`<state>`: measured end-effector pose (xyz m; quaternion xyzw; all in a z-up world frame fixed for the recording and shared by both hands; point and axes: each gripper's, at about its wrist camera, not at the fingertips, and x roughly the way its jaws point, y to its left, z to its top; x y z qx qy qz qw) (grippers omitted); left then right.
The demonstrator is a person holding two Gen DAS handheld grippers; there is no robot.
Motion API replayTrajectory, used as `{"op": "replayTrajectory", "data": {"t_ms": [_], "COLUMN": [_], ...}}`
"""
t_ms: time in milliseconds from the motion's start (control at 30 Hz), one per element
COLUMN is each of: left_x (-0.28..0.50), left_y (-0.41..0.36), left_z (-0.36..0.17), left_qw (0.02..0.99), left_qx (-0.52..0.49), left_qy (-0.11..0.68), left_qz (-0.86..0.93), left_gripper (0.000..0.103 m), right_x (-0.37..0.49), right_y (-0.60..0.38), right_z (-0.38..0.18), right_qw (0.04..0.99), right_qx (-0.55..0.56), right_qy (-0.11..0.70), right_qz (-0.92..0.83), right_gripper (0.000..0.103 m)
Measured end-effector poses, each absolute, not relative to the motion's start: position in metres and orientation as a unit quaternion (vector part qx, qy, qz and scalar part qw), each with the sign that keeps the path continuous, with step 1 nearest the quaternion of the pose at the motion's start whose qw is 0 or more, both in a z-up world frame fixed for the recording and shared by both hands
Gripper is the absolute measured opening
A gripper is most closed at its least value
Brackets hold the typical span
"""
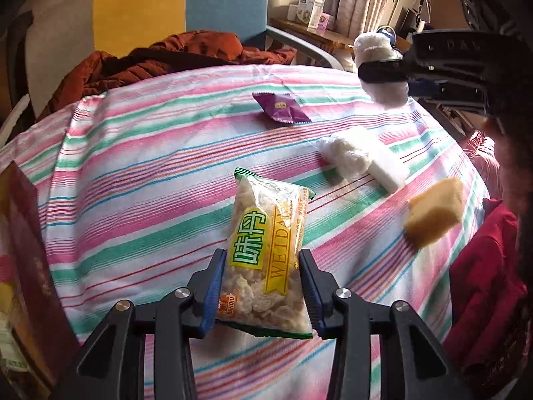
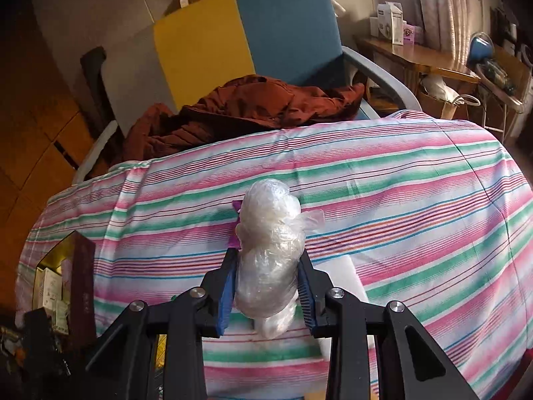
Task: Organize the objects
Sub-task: 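Grasp the snack bag with the left gripper while the right gripper grasps the plastic-wrapped bundle, then carry the snack bag and plastic bundle into the gold tray and release them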
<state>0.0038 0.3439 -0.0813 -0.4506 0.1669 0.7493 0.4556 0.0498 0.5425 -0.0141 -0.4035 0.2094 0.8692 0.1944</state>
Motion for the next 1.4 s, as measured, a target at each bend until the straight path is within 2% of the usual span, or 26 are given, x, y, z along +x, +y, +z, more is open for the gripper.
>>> {"op": "replayTrajectory", "data": {"t_ms": [500, 1033, 1400], "left_x": [0.021, 0.016, -0.012], "left_y": [0.239, 0.159, 0.069], "left_z": [-0.005, 0.001, 0.01], "left_qw": [0.407, 0.357, 0.302], "left_qx": [-0.381, -0.378, -0.383], "left_qy": [0.119, 0.066, -0.026], "left_qz": [0.822, 0.852, 0.873], "left_gripper": [0.043, 0.043, 0.043], "right_x": [0.072, 0.062, 0.056], "right_y": [0.427, 0.332, 0.273], "right_z": [-0.013, -0.027, -0.022], "right_qw": [0.11, 0.025, -0.032], "right_qx": [-0.4, -0.428, -0.431], "right_qy": [0.202, 0.173, 0.139], "right_qz": [0.887, 0.887, 0.891], "right_gripper": [0.034, 0.034, 0.034]}}
